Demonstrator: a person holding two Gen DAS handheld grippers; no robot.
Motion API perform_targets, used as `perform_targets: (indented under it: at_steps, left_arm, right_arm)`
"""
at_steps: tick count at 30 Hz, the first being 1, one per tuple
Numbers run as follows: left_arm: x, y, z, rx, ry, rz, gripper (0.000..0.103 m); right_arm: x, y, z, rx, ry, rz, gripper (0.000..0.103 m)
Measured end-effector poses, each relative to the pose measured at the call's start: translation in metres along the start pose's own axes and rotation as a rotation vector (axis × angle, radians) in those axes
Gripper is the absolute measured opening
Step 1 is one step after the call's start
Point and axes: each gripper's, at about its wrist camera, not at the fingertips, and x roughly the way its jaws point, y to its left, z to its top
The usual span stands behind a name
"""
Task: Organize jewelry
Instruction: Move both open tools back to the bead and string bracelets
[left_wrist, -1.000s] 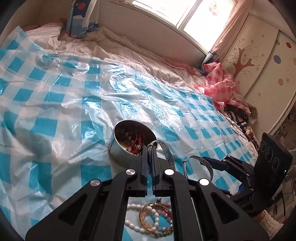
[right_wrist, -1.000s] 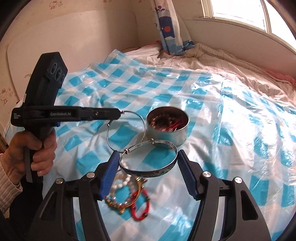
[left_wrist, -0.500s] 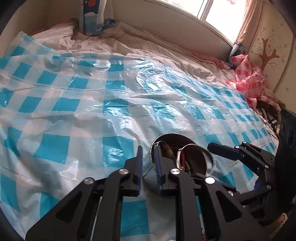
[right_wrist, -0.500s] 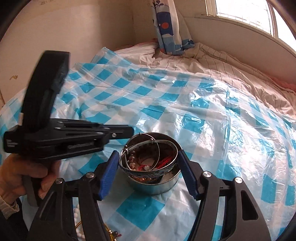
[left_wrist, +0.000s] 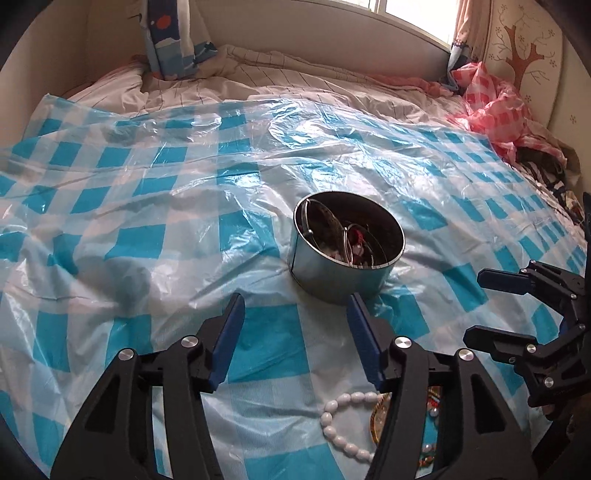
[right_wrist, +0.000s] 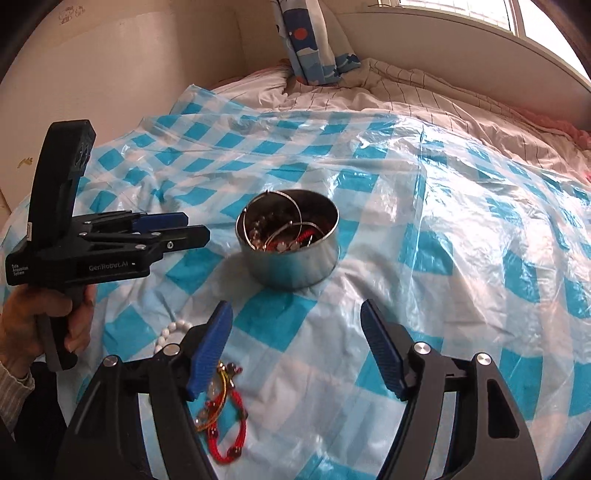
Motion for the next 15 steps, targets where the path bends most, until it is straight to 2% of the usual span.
perform_targets:
  at_steps: [5,10,15]
  left_arm:
    - [-0.012,-0.011,-0.032,0.017,0.04,-0.022,0.063]
    - [-0.019,-0.034,-0.051,0.098,0.048,0.012,0.063]
    - [-0.014,-0.052,-0.06,0.199,0.062,0.058,0.063]
  right_arm:
    - [-0.007,0.019,-0.031,-0.028,0.063,-0.015,0.069]
    - [-0.014,0.028,-0.052,-0.056,0.084,-0.083,0.069]
    - [-0.009,0.028,-0.056,-0.066,0.11,-0.127,0.069]
